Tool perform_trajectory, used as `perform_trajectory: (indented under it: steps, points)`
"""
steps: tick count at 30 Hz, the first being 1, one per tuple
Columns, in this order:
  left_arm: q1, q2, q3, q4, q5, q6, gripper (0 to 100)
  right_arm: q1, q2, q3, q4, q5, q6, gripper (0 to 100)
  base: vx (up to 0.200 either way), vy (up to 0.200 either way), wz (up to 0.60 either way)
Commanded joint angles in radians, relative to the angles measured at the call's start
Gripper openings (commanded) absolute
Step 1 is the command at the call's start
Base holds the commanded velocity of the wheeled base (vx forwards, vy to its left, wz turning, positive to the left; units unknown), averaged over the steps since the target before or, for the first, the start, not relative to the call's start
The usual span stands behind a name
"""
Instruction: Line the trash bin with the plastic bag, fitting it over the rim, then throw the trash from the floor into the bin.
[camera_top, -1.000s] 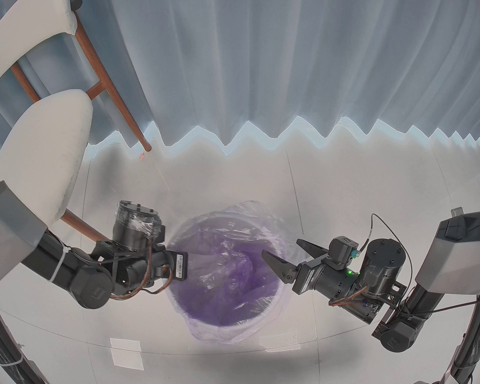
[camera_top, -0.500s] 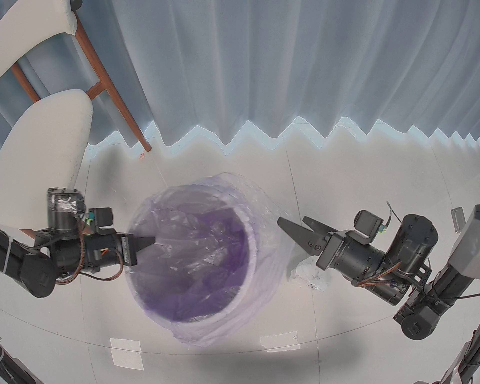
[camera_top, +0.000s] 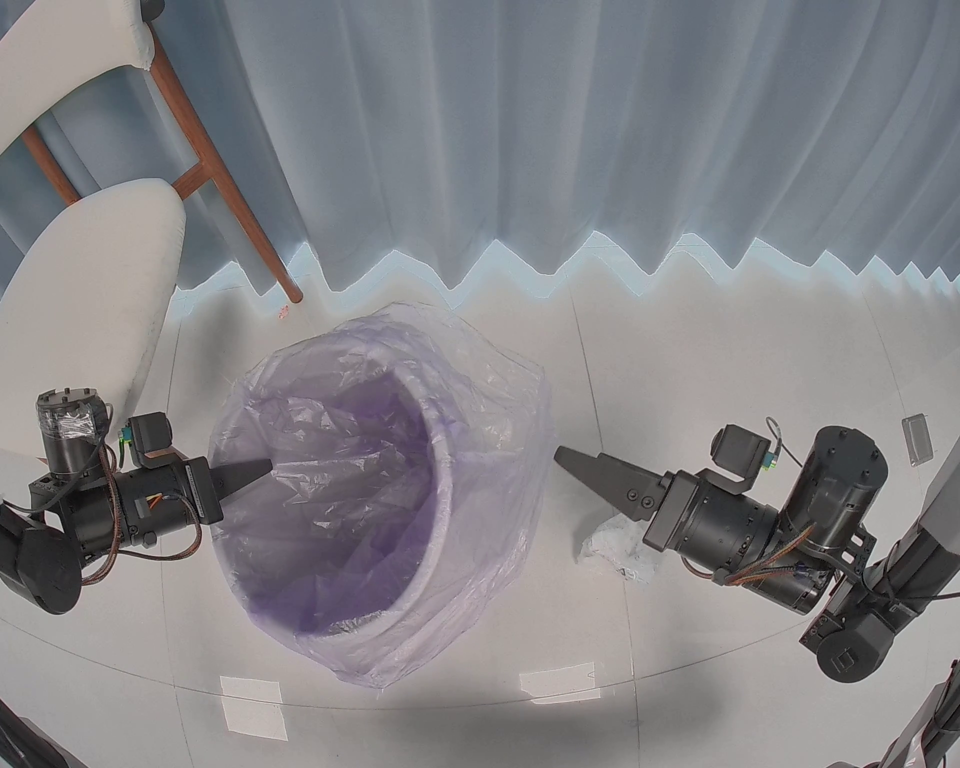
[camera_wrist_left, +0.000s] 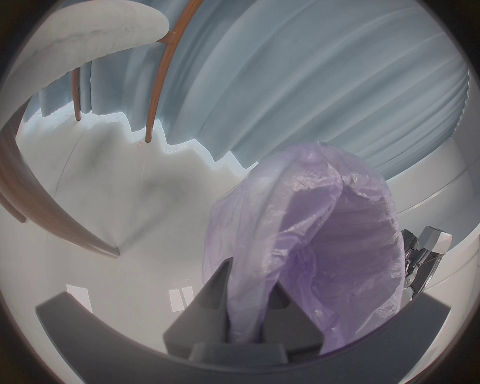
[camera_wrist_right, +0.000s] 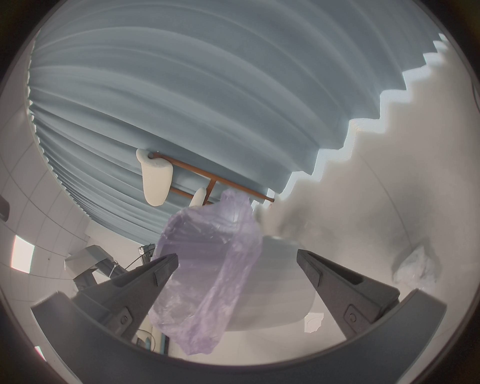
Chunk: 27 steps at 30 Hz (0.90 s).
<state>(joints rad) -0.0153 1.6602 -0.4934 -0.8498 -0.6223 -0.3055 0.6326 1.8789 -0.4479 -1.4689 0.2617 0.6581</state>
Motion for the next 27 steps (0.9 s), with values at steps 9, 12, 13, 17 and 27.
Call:
perform_trajectory:
  steps: [9, 12, 13, 17, 27]
  points:
    - [-0.038, -0.014, 0.019, -0.017, 0.003, 0.003, 0, 0.065, 0.037, 0.003, -0.002, -0.001, 0.054, 100, 0.000, 0.000, 0.00]
    - [-0.045, -0.014, 0.019, -0.017, 0.006, 0.006, 0, 0.075, 0.040, 0.006, -0.002, -0.001, 0.057, 100, 0.000, 0.000, 0.00]
    - [-0.045, -0.014, 0.019, -0.017, 0.006, 0.006, 0, 0.076, 0.040, 0.009, -0.002, -0.001, 0.057, 100, 0.000, 0.000, 0.00]
    - [-0.046, -0.016, 0.019, -0.017, 0.006, 0.006, 0, 0.081, 0.046, 0.009, -0.004, -0.002, 0.058, 0, 0.000, 0.000, 0.00]
    - [-0.040, -0.031, 0.013, -0.017, 0.006, 0.003, 0, 0.078, 0.065, 0.012, -0.005, -0.006, 0.057, 0, 0.000, 0.000, 0.00]
